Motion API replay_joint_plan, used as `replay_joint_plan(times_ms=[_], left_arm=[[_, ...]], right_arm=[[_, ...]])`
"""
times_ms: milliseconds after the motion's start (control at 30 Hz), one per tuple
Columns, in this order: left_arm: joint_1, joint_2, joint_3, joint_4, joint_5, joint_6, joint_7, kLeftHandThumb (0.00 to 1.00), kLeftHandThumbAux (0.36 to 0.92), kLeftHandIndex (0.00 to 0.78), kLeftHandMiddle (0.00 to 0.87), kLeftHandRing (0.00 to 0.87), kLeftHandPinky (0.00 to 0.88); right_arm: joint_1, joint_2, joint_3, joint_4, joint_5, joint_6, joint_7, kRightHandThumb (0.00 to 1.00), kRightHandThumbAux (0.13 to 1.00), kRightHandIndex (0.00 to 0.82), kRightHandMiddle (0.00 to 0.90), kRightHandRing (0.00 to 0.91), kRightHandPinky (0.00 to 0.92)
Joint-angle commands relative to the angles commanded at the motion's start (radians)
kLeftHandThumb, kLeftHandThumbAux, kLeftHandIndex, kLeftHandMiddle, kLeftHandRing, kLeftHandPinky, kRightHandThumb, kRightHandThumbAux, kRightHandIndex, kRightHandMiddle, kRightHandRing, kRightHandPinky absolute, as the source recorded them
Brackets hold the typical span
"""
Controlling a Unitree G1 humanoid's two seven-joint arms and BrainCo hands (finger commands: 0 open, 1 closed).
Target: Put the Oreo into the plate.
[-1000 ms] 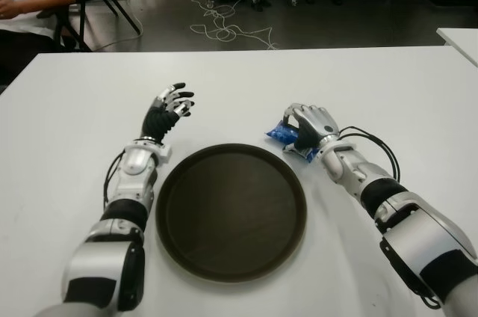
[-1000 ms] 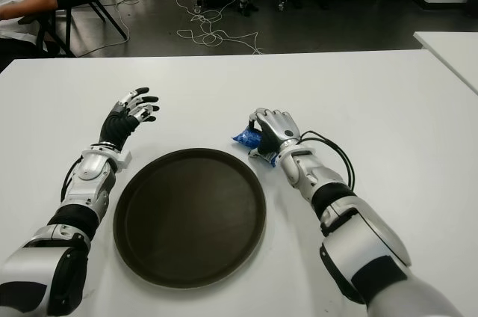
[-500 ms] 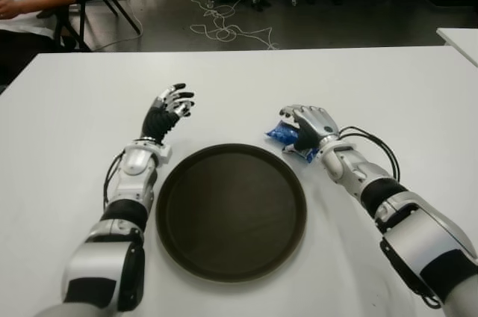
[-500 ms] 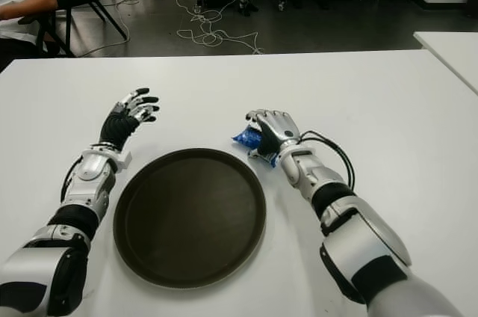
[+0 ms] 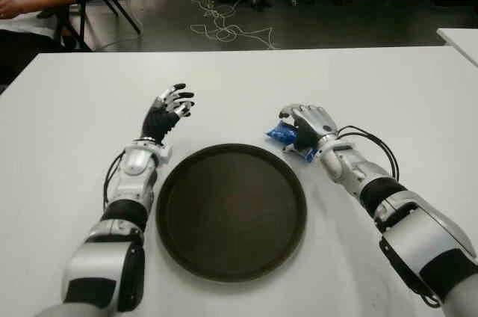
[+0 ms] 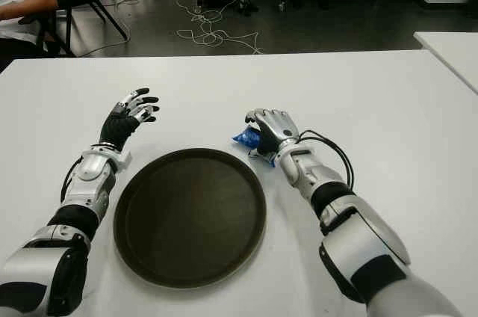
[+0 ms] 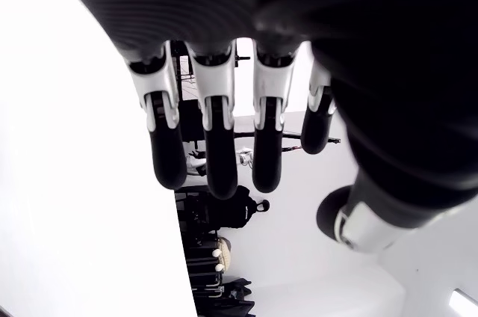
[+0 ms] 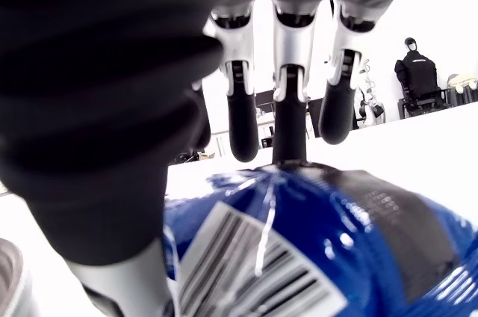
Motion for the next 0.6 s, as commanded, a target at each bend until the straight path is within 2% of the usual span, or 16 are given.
replay_joint_plan(times_ms=[433, 600], left_arm=[[0.0, 0.0, -0.001, -0.003, 0.001, 0.008, 0.005, 0.067, 0.66, 0.195, 0.287, 0.273, 0.296], [0.0, 0.0, 0.001, -0.003, -0.001, 0.006, 0.004, 0.063, 0.663, 0.195, 0.286, 0.272, 0.297]], right_arm=[[0.001, 0.0, -0.002, 0.001, 0.007, -0.005, 0.002, 0.0, 0.904, 0.447, 0.525, 0.531, 0.498], [-0.003, 0.0, -0.007, 0.004, 0.018, -0.008, 0.055, 0.0, 0.902, 0.459, 0.54, 0.543, 0.51]])
